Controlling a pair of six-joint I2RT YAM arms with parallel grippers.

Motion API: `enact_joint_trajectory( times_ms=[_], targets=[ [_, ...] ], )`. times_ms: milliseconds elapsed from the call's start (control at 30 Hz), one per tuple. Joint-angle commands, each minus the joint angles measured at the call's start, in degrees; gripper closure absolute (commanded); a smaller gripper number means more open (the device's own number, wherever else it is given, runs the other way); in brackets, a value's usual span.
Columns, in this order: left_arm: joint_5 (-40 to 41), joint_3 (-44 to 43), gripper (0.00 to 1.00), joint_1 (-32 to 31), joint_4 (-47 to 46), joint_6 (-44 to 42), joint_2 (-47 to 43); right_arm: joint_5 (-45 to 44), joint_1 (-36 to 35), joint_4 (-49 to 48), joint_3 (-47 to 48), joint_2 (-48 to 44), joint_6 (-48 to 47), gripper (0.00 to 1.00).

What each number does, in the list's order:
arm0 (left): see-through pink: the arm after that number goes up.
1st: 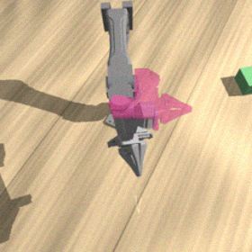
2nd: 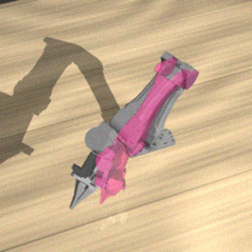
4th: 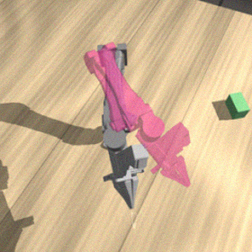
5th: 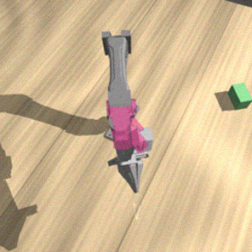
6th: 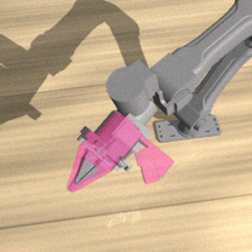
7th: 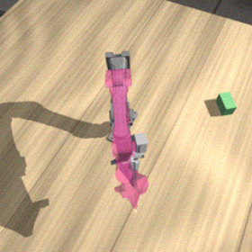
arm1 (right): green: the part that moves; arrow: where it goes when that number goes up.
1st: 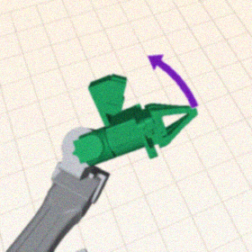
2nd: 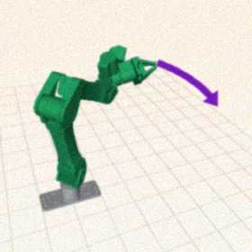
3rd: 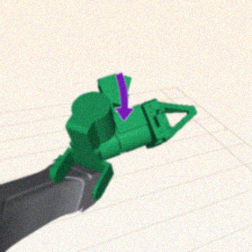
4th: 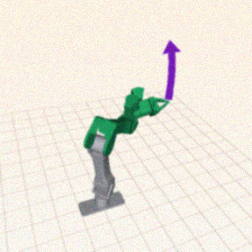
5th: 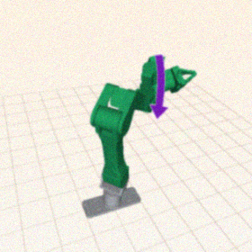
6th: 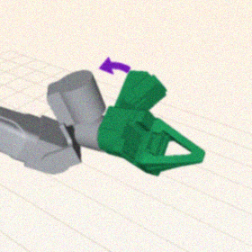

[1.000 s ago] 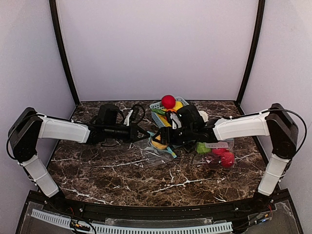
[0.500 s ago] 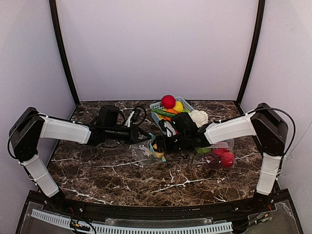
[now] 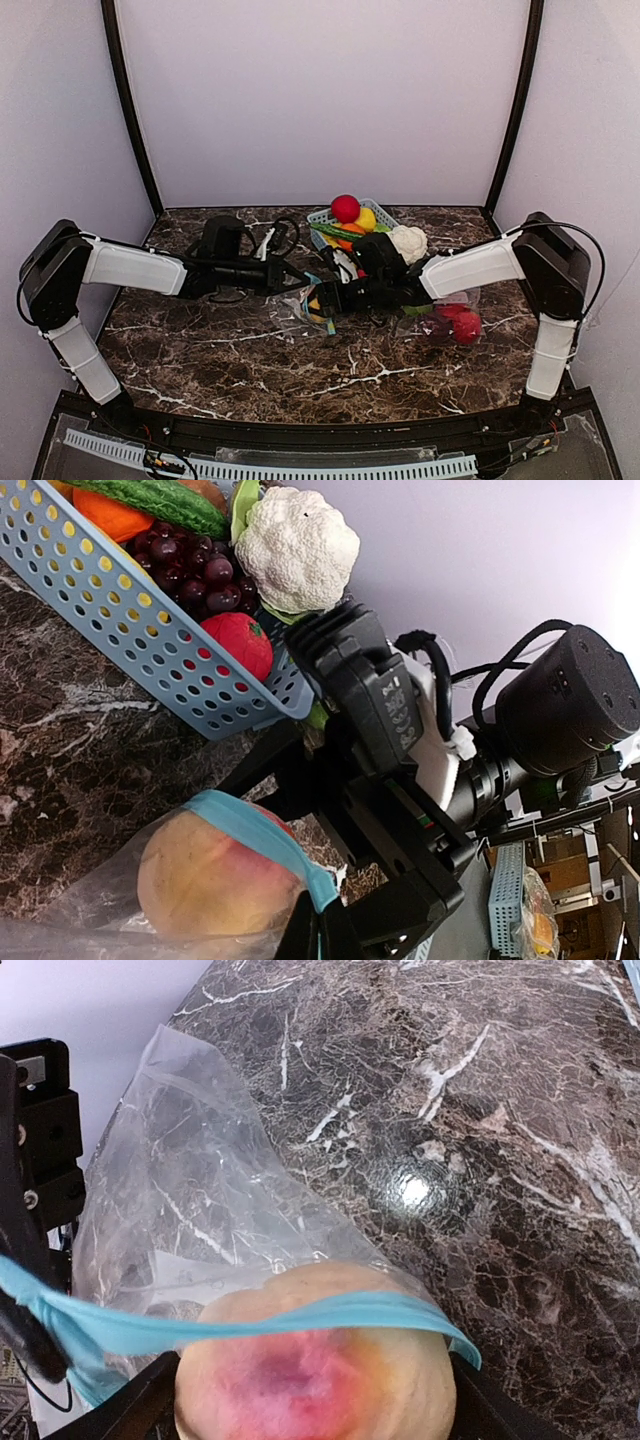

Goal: Place the food in the zip-top bag and seal the zipper
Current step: Place the fake fruit in the zipper food storage bag.

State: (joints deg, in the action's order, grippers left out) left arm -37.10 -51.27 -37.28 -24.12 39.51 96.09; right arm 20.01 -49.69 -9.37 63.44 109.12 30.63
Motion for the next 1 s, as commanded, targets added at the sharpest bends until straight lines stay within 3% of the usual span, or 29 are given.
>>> enact_joint_trajectory(
  times_ms=[0,333,400,567,733,967],
  targets=[
    [2.8,0.2,0.99,0.8,4.3,-2.7,-1.5,0.1,-0.6,-1.3,-2.2,-3.3,-1.1,0.13],
    [4.2,-1.9,0.99,2.4,12.1,-7.4,-1.5,-3.6,-0.6,-0.3,-5.2,-7.1,0.8,0.12],
    [3.9,-2.2,0.99,2.6,12.6,-7.9,-1.5,-4.0,-0.6,-0.5,-5.3,-6.9,0.9,0.17],
    [3.3,-2.7,0.99,2.7,13.3,-8.4,-1.2,-3.8,-0.7,-0.3,-3.5,-4.5,0.2,0.4],
    [2.5,-2.7,0.99,2.8,13.0,-8.4,-0.9,-3.4,-0.9,-0.4,-1.2,-2.1,-1.1,0.53],
    [0.4,-2.6,0.99,2.8,11.6,-7.8,-0.1,-1.5,-1.5,0.1,3.1,2.2,-2.9,0.58]
  ],
)
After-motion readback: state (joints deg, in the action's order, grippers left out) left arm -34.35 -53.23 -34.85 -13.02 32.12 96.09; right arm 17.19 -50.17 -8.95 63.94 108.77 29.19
